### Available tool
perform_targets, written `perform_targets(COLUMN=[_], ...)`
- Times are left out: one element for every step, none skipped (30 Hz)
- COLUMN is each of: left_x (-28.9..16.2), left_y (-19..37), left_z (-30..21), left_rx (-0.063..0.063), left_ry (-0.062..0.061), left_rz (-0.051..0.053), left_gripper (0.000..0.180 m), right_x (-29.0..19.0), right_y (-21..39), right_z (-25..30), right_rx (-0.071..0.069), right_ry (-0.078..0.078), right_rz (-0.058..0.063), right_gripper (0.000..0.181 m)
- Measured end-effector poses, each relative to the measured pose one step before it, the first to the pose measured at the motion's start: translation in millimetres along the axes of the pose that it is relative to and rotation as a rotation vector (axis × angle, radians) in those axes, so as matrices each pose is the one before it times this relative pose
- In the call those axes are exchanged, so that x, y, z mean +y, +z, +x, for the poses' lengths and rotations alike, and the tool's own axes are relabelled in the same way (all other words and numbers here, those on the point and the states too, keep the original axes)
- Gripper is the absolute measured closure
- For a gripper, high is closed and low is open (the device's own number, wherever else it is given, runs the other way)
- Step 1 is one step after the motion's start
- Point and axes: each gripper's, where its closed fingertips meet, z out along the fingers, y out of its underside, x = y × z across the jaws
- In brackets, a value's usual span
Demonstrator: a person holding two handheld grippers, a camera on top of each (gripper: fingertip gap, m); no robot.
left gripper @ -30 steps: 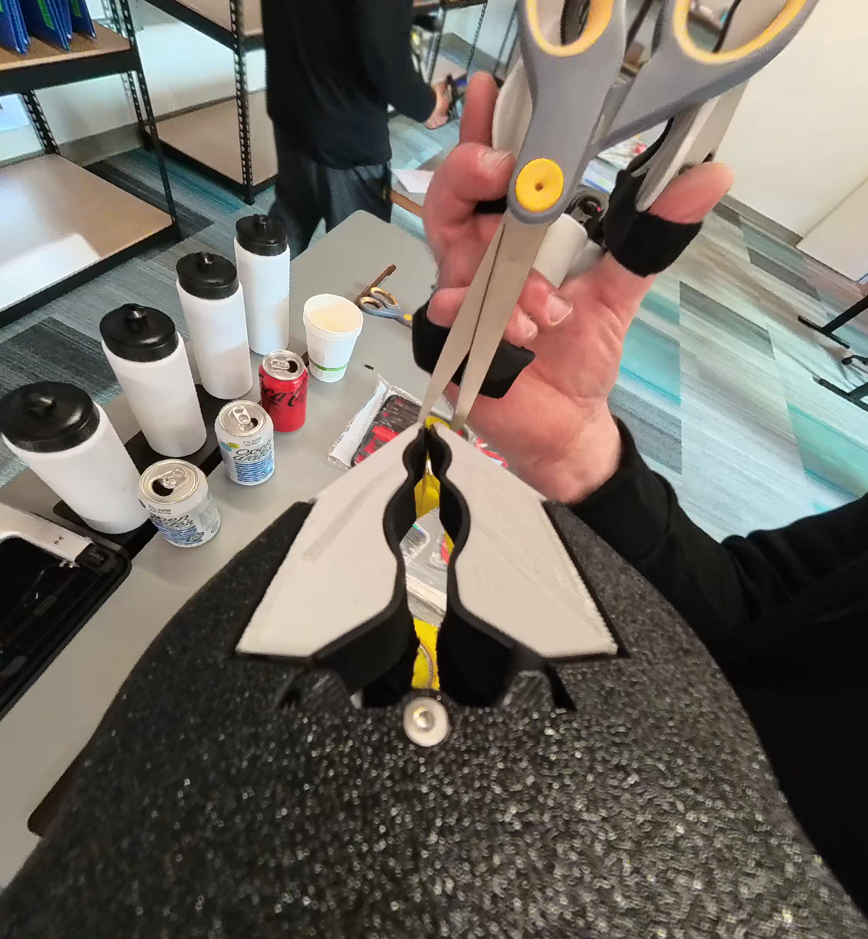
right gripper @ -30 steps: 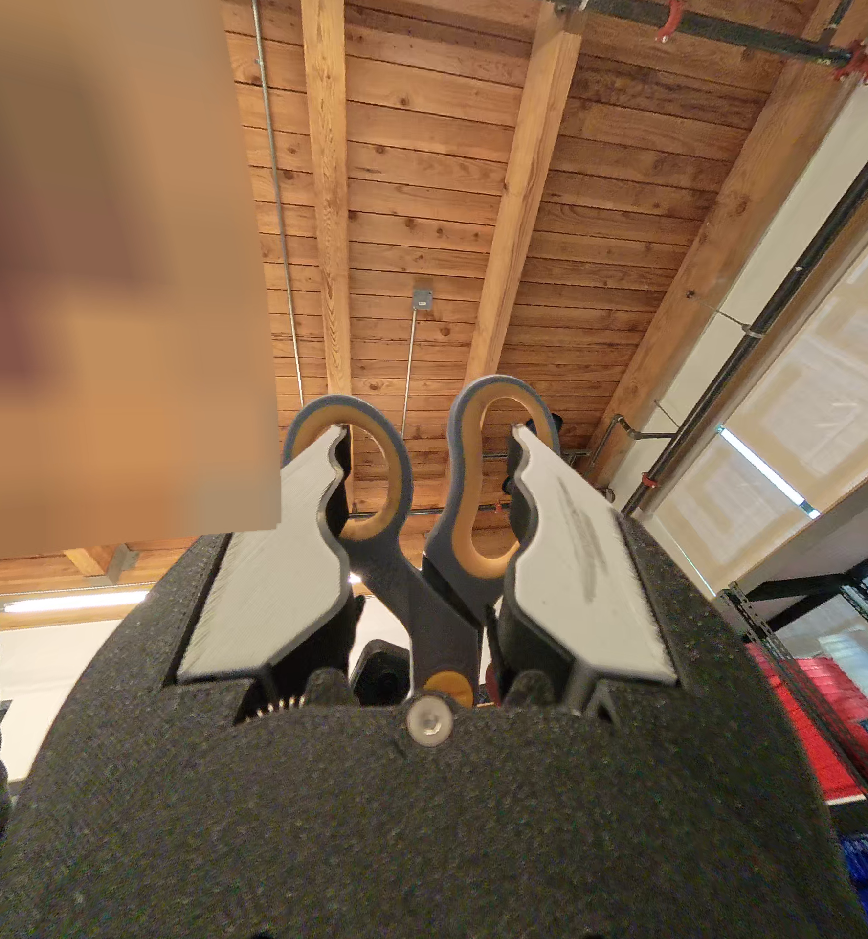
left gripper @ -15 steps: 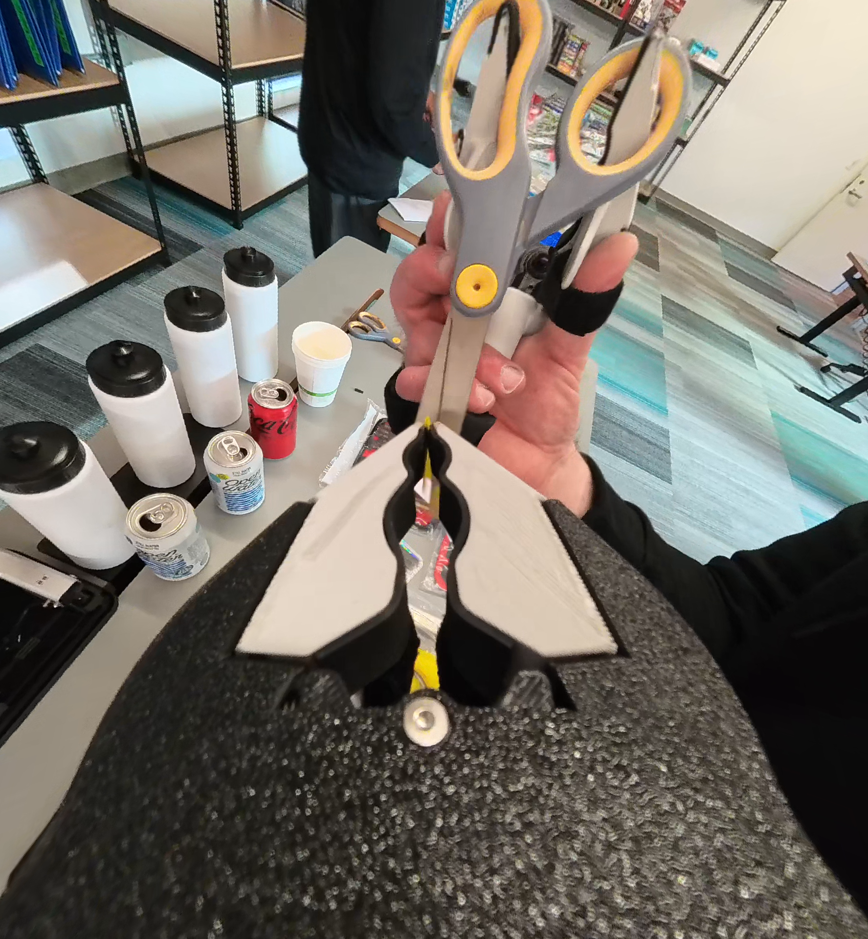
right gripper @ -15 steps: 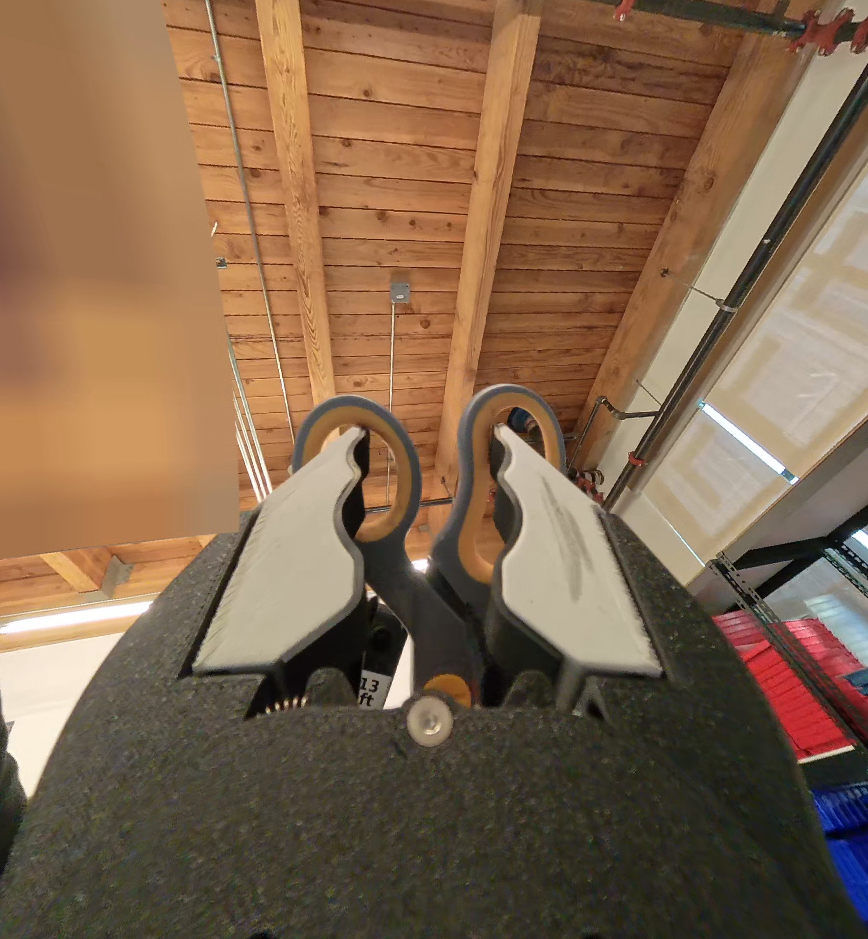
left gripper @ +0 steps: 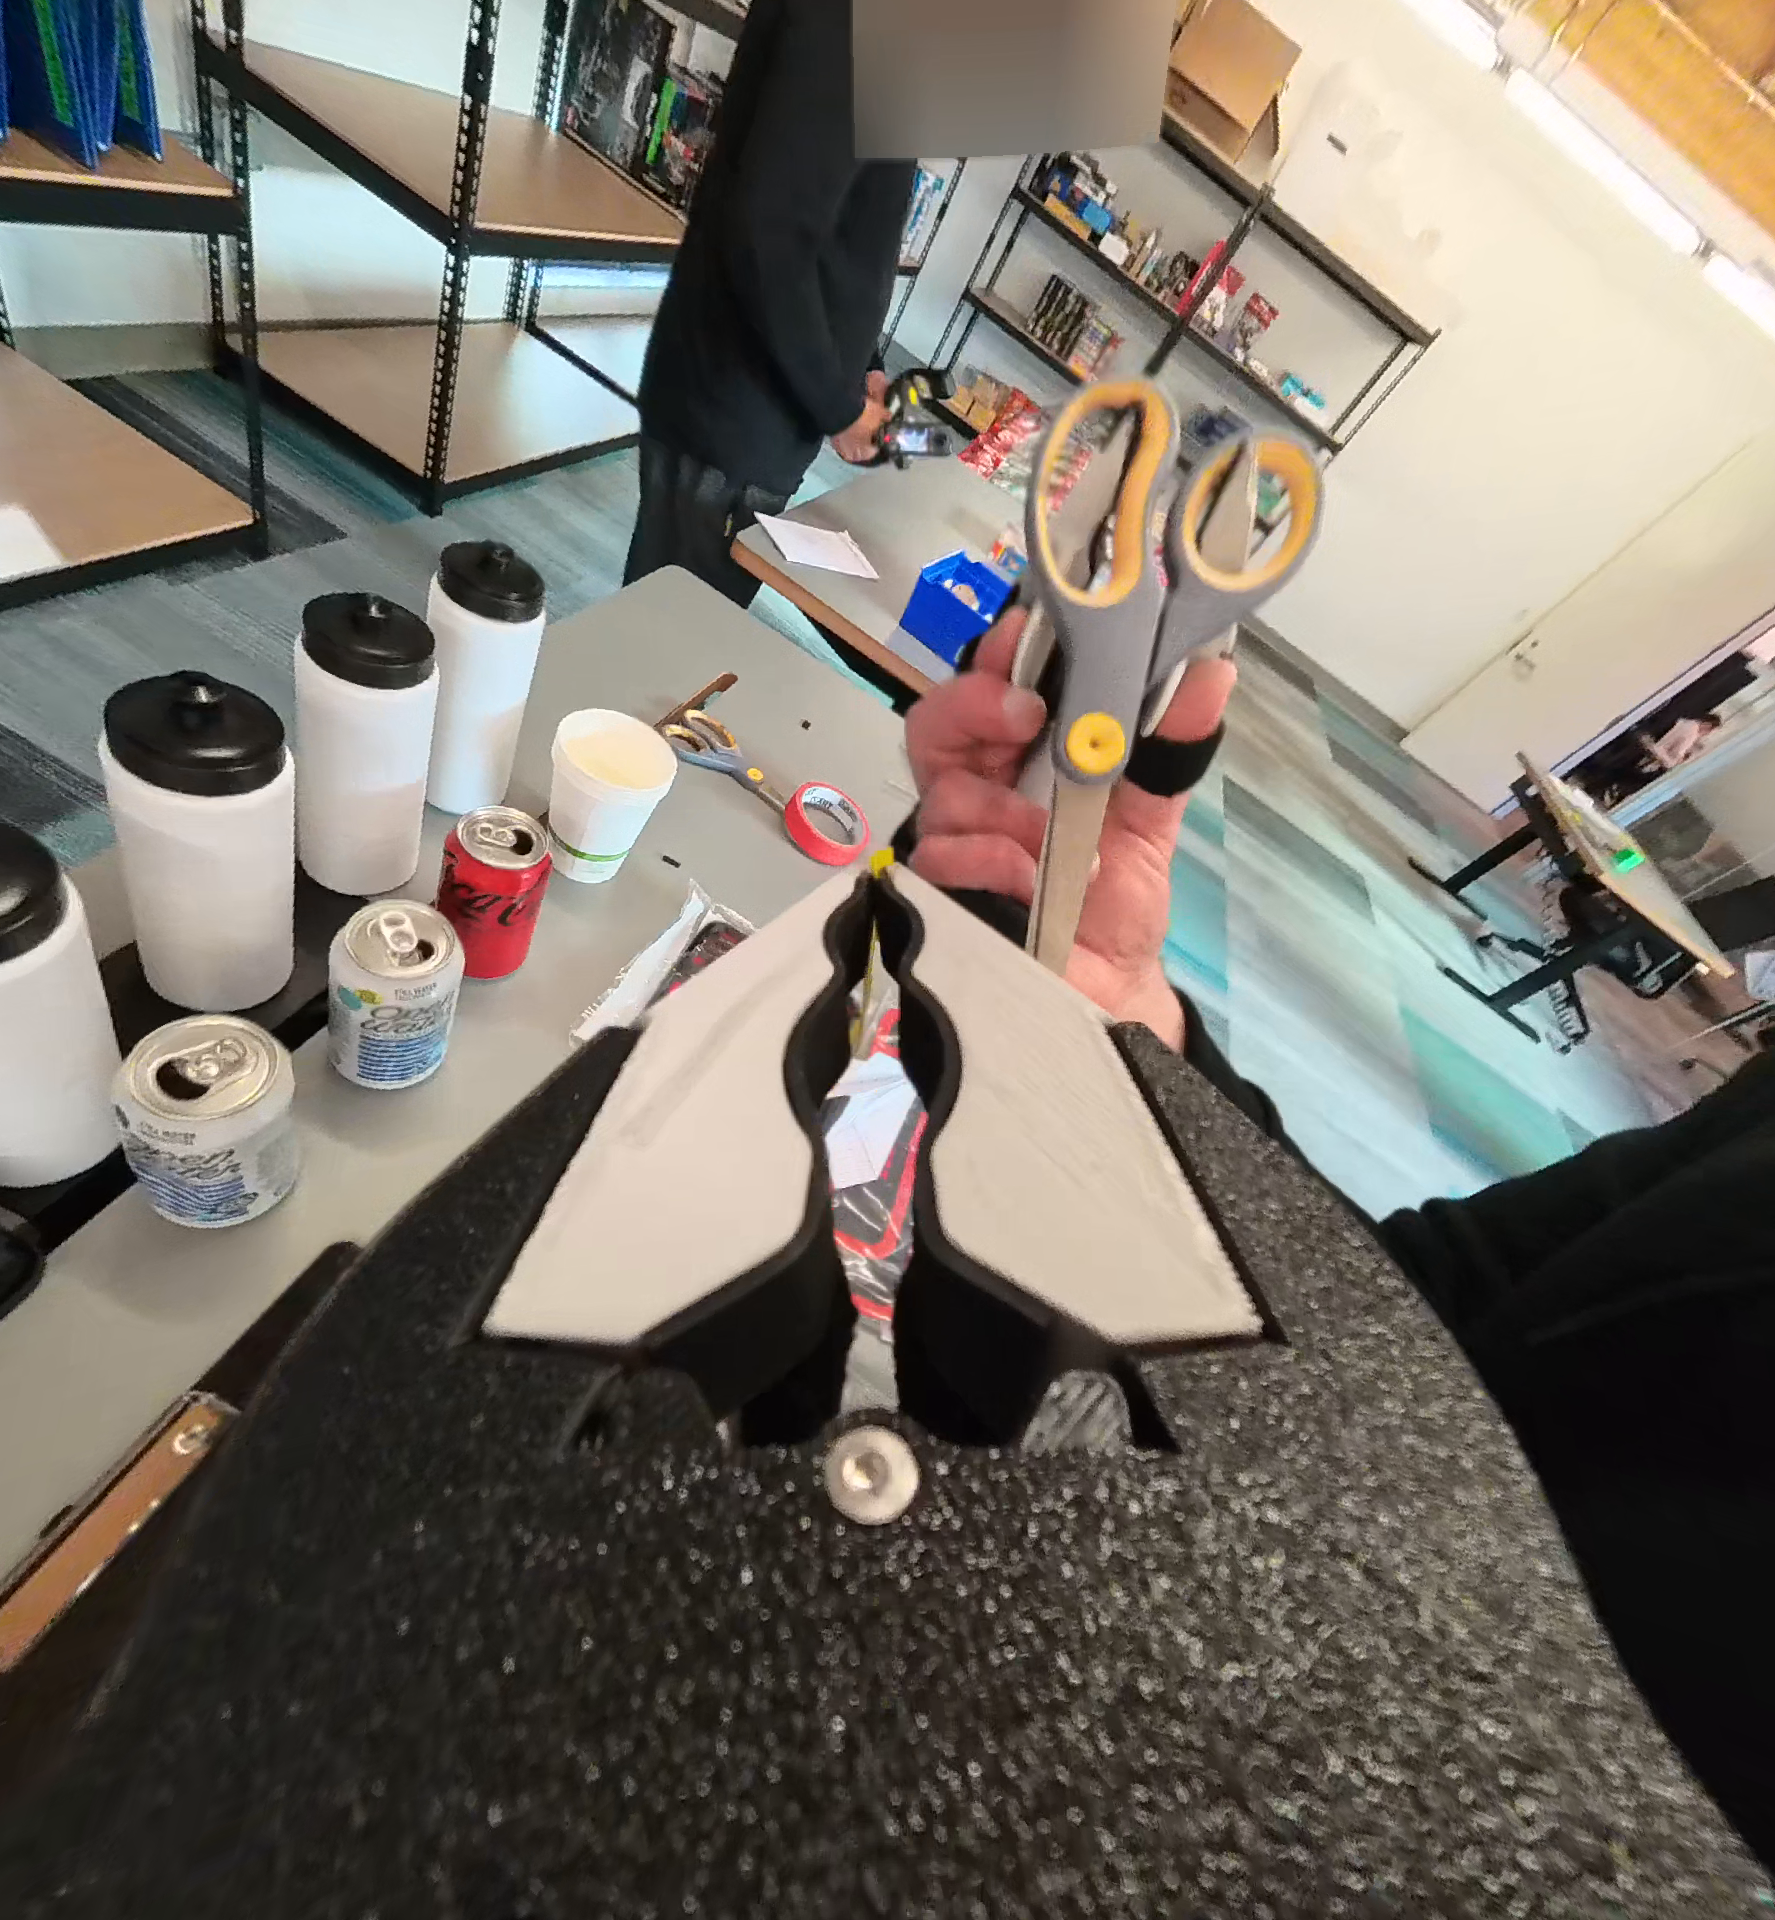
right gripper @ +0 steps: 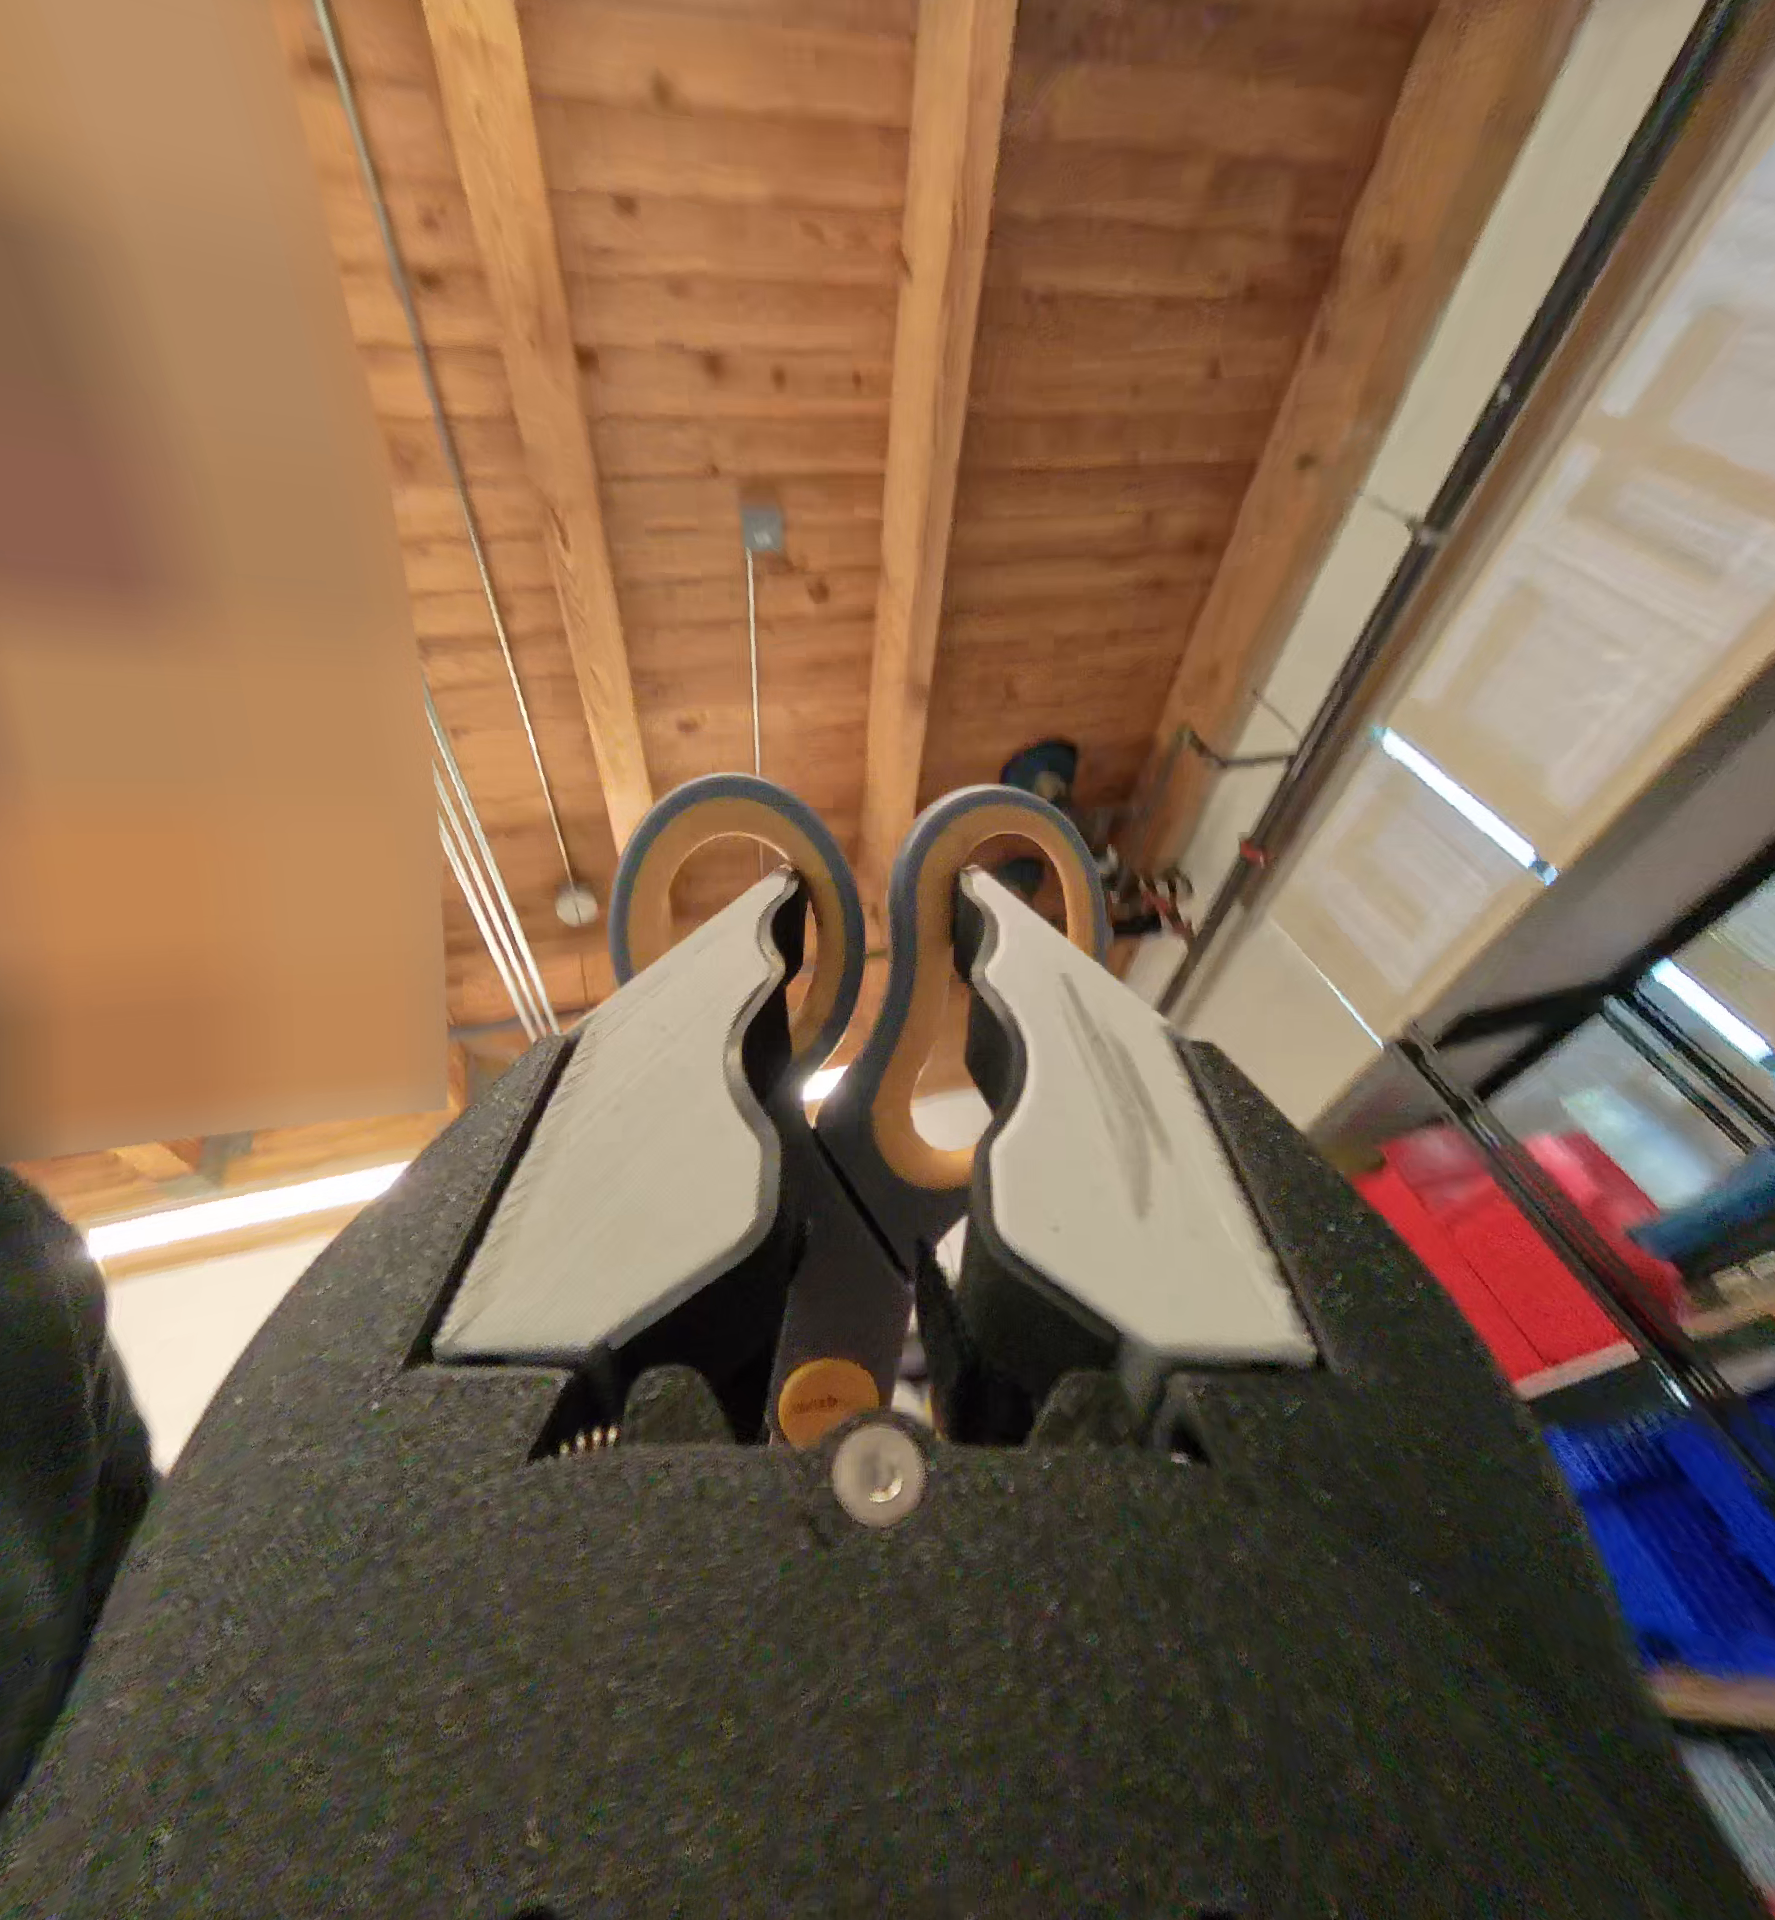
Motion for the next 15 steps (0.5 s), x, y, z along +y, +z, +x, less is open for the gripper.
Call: perform_targets(left_x=[2.98, 3.29, 4.25, 5.67, 5.04, 4.66, 4.98, 5.53, 7.81, 5.51, 6.35, 6.56, 3.10, 6.06, 4.44], left_y=[-0.44, -0.45, 0.32, 0.40, 1.31, 2.57, 1.46, 3.07, 3.86, 3.84, 3.73, 6.23, 3.20, 6.38, 6.41], left_z=[-3.42, -2.79, -2.81, -1.91, -2.34, -1.75, -1.39, -2.38, -3.44, -1.75, -2.26, -3.04, 1.66, -1.27, 0.00], left_rx=[-0.0058, -0.0075, -0.0024, 0.0008, 0.0002, 0.0007, -0.0004, -0.0014, -0.0010, 0.0006, 0.0041, 0.0038, 0.0057, 0.0043, 0.0083], left_ry=[-0.0112, -0.0082, -0.0108, -0.0131, -0.0126, -0.0117, -0.0129, -0.0149, -0.0171, -0.0151, -0.0098, -0.0114, -0.0137, -0.0096, -0.0079], left_rz=[0.0045, 0.0031, 0.0037, 0.0039, 0.0035, 0.0029, 0.0031, 0.0040, 0.0029, -0.0005, 0.0016, 0.0020, -0.0069, -0.0090, -0.0032], left_gripper=[0.180, 0.180, 0.180, 0.180, 0.180, 0.180, 0.180, 0.180, 0.180, 0.180, 0.180, 0.180, 0.180, 0.180, 0.180], right_x=[2.29, 4.96, 5.87, 5.42, 4.27, 4.69, 6.26, 4.90, 7.16, 12.03, 10.46, 10.80, 15.18, 12.75, 10.05], right_y=[-10.60, -12.16, -14.59, -16.51, -18.49, -19.01, -19.47, -20.11, -19.56, -18.83, -18.84, -17.67, -15.49, -13.87, -12.12], right_z=[0.10, 2.77, 2.67, 3.15, 5.46, 4.90, 3.75, 5.57, 5.67, 7.83, 11.91, 12.26, 10.94, 11.22, 10.57], right_rx=[0.0176, 0.0296, 0.0280, 0.0266, 0.0418, 0.0371, 0.0290, 0.0416, 0.0379, 0.0508, 0.0766, 0.0702, 0.0556, 0.0552, 0.0450], right_ry=[-0.0014, 0.0063, -0.0004, -0.0027, 0.0056, 0.0059, -0.0008, -0.0016, 0.0000, -0.0192, -0.0268, -0.0321, -0.0467, -0.0275, -0.0107], right_rz=[-0.0572, -0.0658, -0.0659, -0.0561, -0.0392, -0.0382, -0.0490, -0.0315, -0.0424, -0.0755, -0.0583, -0.0537, -0.0772, -0.0514, -0.0265], right_gripper=[0.155, 0.155, 0.155, 0.155, 0.155, 0.155, 0.155, 0.155, 0.155, 0.155, 0.155, 0.155, 0.155, 0.155, 0.155])
